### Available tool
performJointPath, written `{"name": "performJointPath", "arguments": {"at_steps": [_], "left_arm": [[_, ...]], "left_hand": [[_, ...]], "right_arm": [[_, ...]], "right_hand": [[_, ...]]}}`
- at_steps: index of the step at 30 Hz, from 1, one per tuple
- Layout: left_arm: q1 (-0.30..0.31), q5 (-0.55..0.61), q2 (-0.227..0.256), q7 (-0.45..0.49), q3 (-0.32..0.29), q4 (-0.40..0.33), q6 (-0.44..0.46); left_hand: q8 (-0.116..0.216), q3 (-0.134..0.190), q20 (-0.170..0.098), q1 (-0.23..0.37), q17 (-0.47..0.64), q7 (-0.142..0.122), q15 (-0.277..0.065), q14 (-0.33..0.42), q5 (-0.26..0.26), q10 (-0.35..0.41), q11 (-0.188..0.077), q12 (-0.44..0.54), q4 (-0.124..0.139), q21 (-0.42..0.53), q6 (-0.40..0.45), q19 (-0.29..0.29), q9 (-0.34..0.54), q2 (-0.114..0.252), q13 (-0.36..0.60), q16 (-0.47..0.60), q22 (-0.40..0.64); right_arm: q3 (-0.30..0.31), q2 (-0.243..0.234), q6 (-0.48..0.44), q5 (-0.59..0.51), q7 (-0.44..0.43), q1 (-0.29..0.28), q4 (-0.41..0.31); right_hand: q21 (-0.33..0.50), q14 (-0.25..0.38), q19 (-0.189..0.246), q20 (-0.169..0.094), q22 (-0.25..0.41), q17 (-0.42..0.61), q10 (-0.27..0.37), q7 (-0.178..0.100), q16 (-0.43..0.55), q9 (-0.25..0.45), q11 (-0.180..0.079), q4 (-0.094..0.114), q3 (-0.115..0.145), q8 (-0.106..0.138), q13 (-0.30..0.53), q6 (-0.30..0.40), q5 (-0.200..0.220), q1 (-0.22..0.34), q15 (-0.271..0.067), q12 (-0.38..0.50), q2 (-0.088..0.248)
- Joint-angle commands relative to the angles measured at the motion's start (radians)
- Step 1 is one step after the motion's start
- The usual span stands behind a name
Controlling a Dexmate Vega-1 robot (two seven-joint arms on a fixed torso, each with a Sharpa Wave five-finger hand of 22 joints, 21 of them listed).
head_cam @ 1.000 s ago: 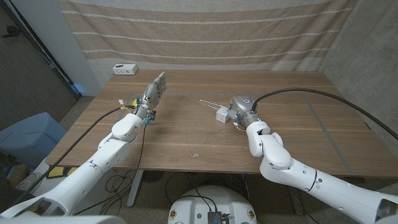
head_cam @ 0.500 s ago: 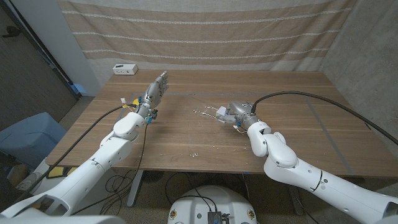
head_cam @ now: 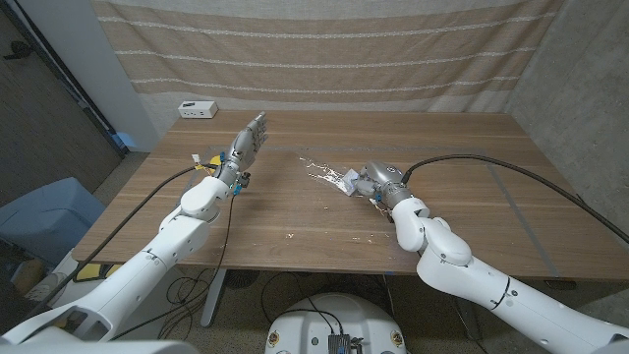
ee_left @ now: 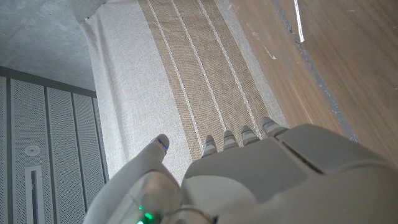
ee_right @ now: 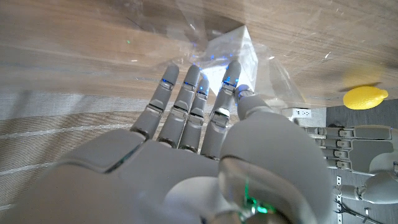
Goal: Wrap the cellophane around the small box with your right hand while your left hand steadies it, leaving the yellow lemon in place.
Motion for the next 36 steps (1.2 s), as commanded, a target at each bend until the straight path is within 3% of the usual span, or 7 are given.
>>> {"name": "performJointPath", "arguments": {"at_steps": [1,9,12,15,21,25,36], "left_arm": [[0.009,-0.007,0.003,-0.001,-0.007,-0.002,-0.008],[0.02,-0.007,0.007,0.004,-0.011,-0.009,-0.01],[0.025,-0.006,0.01,0.008,-0.014,-0.014,-0.013],[0.033,-0.005,0.015,0.014,-0.018,-0.023,-0.011],[0.051,-0.003,0.023,0.031,-0.027,-0.041,-0.008],[0.057,0.0,0.027,0.038,-0.031,-0.049,-0.007],[0.054,0.004,0.033,0.033,-0.026,-0.056,0.007]], "left_hand": [[0.002,0.007,0.001,0.011,0.0,-0.002,0.002,-0.106,-0.005,-0.054,0.0,0.003,0.0,0.002,0.005,-0.002,0.005,0.037,0.002,0.002,0.003],[0.001,0.008,0.003,0.012,0.0,-0.003,0.003,-0.106,-0.005,-0.054,0.001,0.003,0.0,0.002,0.004,-0.002,0.005,0.037,0.002,0.002,0.003],[0.001,0.008,0.003,0.012,0.0,-0.003,0.002,-0.106,-0.005,-0.054,-0.001,0.003,-0.001,0.002,0.003,-0.002,0.005,0.037,0.002,0.002,0.003],[0.0,0.009,0.003,0.013,0.0,-0.003,0.003,-0.106,-0.005,-0.054,0.0,0.003,-0.001,0.002,0.002,-0.002,0.005,0.038,0.002,0.002,0.003],[0.0,0.012,0.005,0.016,-0.001,0.0,0.005,-0.106,-0.005,-0.055,0.002,0.002,-0.002,0.002,0.001,-0.001,0.005,0.043,0.002,0.001,0.003],[-0.001,0.017,0.006,0.02,-0.001,0.0,0.005,-0.107,-0.005,-0.055,0.002,0.002,-0.005,0.002,-0.001,0.0,0.005,0.05,0.002,0.001,0.003],[-0.001,0.027,0.006,0.032,-0.002,-0.001,0.007,-0.108,-0.006,-0.059,0.004,0.001,-0.012,0.003,-0.005,0.003,0.005,0.062,0.002,0.0,0.002]], "right_arm": [[-0.053,0.043,-0.044,-0.103,-0.202,-0.007,0.067],[-0.032,0.103,-0.033,-0.08,-0.321,-0.036,0.108],[-0.058,0.132,-0.084,-0.105,-0.313,-0.019,0.122],[-0.085,0.146,-0.144,-0.113,-0.252,0.006,0.118],[-0.058,0.093,-0.111,0.007,-0.119,0.025,0.06],[-0.04,0.057,-0.089,0.078,-0.065,0.031,0.032],[0.045,-0.017,0.124,0.232,-0.133,-0.03,-0.01]], "right_hand": [[0.002,-0.061,-0.011,0.005,0.001,0.009,-0.114,-0.033,-0.024,0.017,-0.017,0.01,-0.022,-0.041,0.011,-0.171,0.015,0.033,-0.078,-0.019,-0.054],[-0.009,-0.084,-0.033,0.023,0.0,0.016,-0.167,-0.039,-0.047,0.008,-0.001,0.057,-0.074,-0.084,0.014,-0.306,0.036,-0.047,-0.063,-0.01,-0.095],[-0.018,-0.088,-0.05,0.026,0.0,0.021,-0.149,-0.033,-0.049,0.007,0.012,0.064,-0.087,-0.065,0.015,-0.27,0.044,-0.064,-0.057,0.004,-0.095],[-0.037,-0.132,-0.088,0.039,-0.001,0.021,-0.198,-0.026,-0.071,0.003,0.016,0.082,-0.125,-0.095,0.015,-0.356,0.051,-0.114,-0.05,-0.008,-0.122],[-0.094,-0.246,-0.182,0.079,-0.001,0.023,-0.287,-0.002,-0.12,-0.005,0.072,0.19,-0.209,-0.09,0.013,-0.378,0.045,-0.317,0.019,-0.011,-0.098],[-0.124,-0.285,-0.219,0.1,0.002,0.021,-0.284,0.051,-0.133,-0.012,0.124,0.26,-0.271,-0.061,0.009,-0.268,0.027,-0.466,0.071,0.003,-0.1],[-0.138,-0.277,-0.229,0.106,0.003,0.017,-0.247,0.048,-0.128,-0.016,0.133,0.272,-0.281,-0.05,0.004,-0.198,0.027,-0.501,0.082,0.015,-0.078]]}}
